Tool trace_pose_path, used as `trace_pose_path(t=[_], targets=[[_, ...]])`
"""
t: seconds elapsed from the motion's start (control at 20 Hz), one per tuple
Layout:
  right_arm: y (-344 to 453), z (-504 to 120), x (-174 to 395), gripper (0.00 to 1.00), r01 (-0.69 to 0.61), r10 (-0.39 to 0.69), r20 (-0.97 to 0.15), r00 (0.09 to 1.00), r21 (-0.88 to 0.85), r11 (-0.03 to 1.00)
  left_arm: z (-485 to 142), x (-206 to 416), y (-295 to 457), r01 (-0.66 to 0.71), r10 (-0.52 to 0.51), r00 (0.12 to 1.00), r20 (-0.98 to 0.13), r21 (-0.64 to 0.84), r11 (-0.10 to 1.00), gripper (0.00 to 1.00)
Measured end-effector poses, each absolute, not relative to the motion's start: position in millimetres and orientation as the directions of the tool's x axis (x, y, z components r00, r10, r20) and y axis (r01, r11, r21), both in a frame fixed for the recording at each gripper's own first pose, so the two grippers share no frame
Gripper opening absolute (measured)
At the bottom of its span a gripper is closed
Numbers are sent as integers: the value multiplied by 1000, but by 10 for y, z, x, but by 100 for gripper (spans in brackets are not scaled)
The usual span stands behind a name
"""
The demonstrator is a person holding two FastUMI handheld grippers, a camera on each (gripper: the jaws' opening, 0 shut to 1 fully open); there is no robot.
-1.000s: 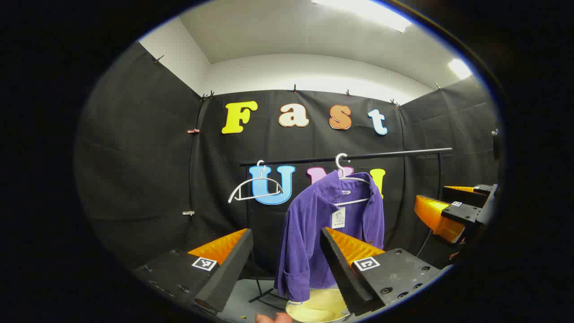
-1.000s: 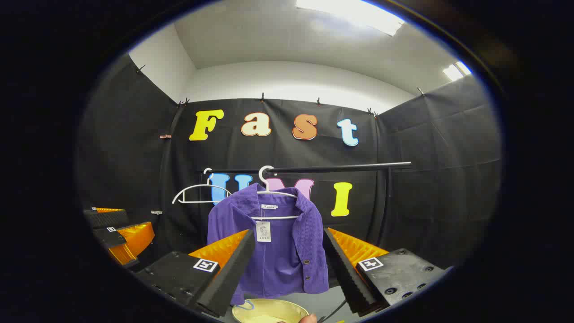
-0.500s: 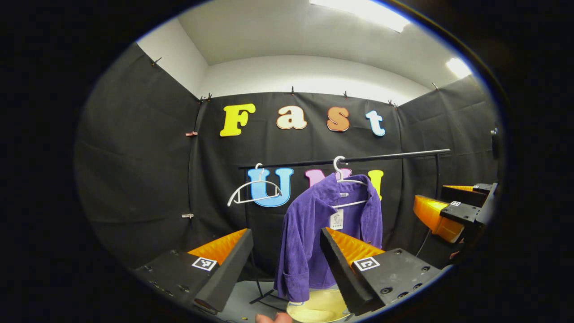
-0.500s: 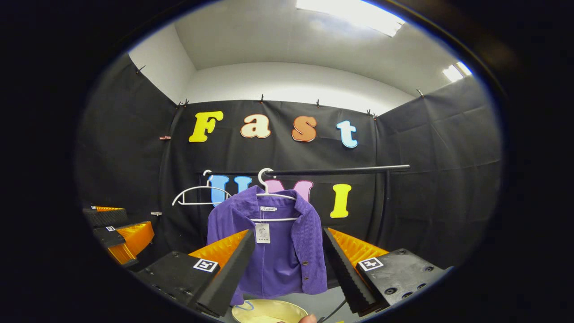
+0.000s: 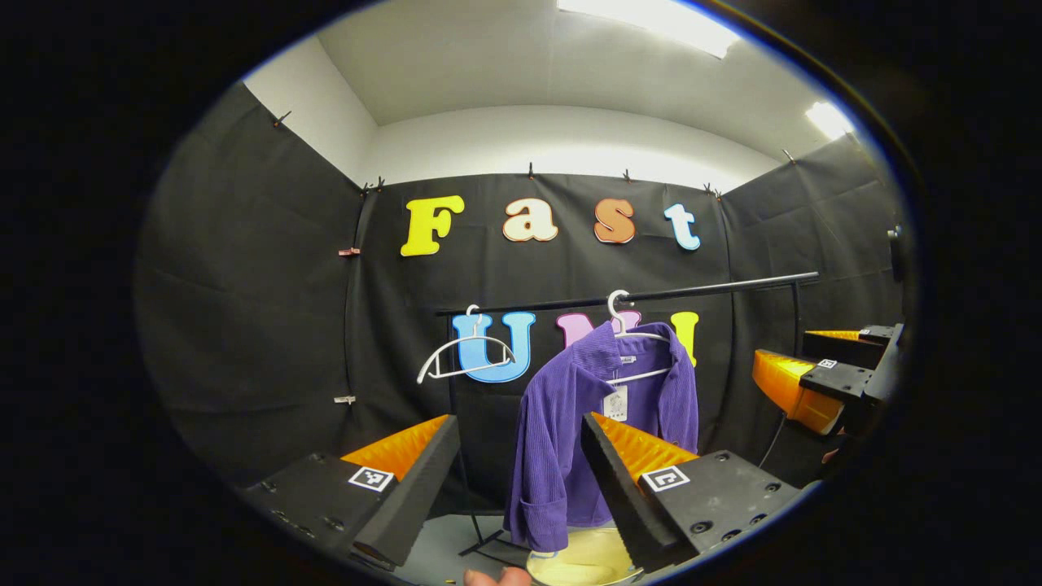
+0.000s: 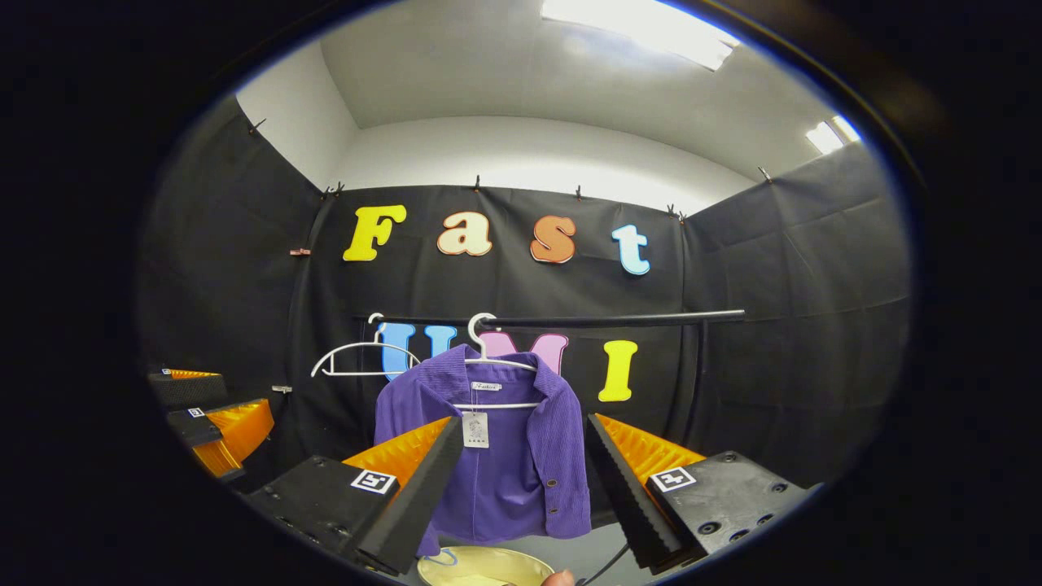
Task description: Grasp the clothes on the hanger with both hands and then place them into the laundry hamper below.
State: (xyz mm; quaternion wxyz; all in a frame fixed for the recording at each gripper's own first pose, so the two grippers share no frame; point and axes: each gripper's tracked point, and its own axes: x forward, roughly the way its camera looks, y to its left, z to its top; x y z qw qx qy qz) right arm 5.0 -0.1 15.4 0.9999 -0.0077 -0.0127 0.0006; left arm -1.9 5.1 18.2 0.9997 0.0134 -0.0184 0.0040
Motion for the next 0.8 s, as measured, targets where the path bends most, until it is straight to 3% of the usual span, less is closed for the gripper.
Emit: trace_pose_path(t=[0.35,0.8], targets=[[-64,192,170,97,6,-5,21,1000,-26,1000,267,97,-50,8,-8,999,49,17,1000,95],[-547,-11,803,99,44,-44,7,999,-15,999,120,900,-701,60,-62,997,37,49,997,92]])
